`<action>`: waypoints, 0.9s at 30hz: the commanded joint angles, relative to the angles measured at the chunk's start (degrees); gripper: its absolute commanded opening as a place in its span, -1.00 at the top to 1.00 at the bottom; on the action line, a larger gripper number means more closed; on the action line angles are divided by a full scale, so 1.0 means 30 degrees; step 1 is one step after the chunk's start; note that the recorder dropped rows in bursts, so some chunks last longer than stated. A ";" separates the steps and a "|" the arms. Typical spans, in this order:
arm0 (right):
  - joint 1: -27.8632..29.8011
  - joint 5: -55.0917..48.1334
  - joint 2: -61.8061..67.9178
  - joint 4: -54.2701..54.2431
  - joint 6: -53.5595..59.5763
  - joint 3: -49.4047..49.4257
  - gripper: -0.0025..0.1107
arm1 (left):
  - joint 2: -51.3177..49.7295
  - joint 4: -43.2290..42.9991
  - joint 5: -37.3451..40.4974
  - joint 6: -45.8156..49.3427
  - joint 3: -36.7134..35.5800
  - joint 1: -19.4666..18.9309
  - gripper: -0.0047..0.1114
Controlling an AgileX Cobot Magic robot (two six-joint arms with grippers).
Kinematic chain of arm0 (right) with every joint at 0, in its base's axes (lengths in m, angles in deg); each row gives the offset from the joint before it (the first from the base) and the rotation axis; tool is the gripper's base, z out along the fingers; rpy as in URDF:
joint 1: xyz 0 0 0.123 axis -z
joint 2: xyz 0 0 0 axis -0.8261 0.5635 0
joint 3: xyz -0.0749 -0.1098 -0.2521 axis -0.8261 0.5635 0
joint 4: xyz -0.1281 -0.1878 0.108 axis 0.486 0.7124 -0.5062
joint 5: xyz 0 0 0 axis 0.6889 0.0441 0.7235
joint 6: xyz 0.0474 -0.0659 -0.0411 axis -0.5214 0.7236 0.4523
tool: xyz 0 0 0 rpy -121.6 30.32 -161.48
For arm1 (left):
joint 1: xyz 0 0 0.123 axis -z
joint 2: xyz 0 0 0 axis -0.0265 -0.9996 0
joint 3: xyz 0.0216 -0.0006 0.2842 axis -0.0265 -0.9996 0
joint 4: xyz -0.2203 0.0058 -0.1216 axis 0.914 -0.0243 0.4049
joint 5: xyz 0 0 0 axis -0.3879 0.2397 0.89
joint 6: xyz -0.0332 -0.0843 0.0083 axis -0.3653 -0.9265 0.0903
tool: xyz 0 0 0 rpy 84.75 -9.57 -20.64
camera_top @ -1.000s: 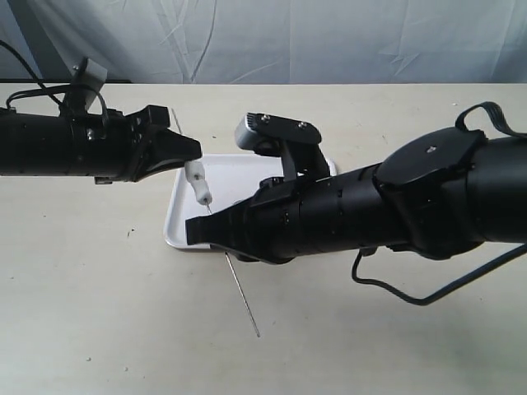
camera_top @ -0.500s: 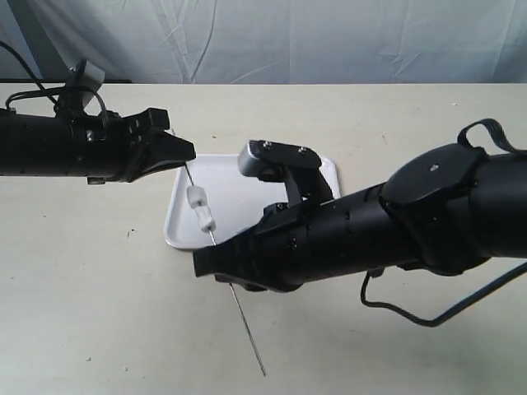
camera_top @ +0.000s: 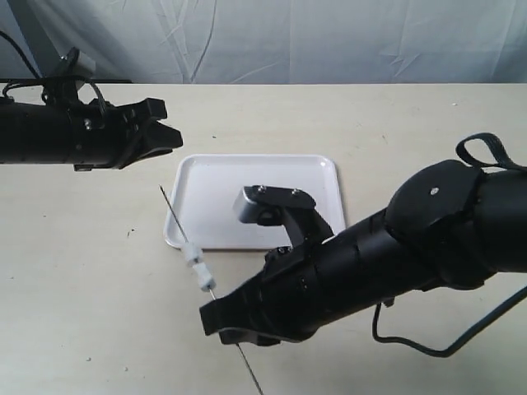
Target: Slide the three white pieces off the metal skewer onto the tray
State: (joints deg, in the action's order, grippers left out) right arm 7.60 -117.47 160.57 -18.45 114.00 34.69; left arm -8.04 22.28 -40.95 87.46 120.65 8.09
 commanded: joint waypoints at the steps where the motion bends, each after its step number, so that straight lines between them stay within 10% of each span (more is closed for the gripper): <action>1: 0.0001 -0.1051 -0.0533 0.7775 -0.5940 0.0105 0.97 | -0.0023 0.0307 -0.0225 0.0041 0.0628 0.0075 0.57; 12: 0.0037 -0.2255 -0.4666 2.3930 -1.9415 0.0251 0.97 | -0.3881 0.0307 -0.0212 -0.0541 0.1383 0.2359 0.31; 27: 0.0284 0.6762 -0.2265 2.6706 -2.4538 0.0251 0.97 | -0.5099 0.0307 0.5646 -0.3285 0.3062 0.2551 0.39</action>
State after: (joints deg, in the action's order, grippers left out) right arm 7.60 -103.32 152.31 60.40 42.61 35.31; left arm -23.35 22.76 -28.47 76.88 129.46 15.40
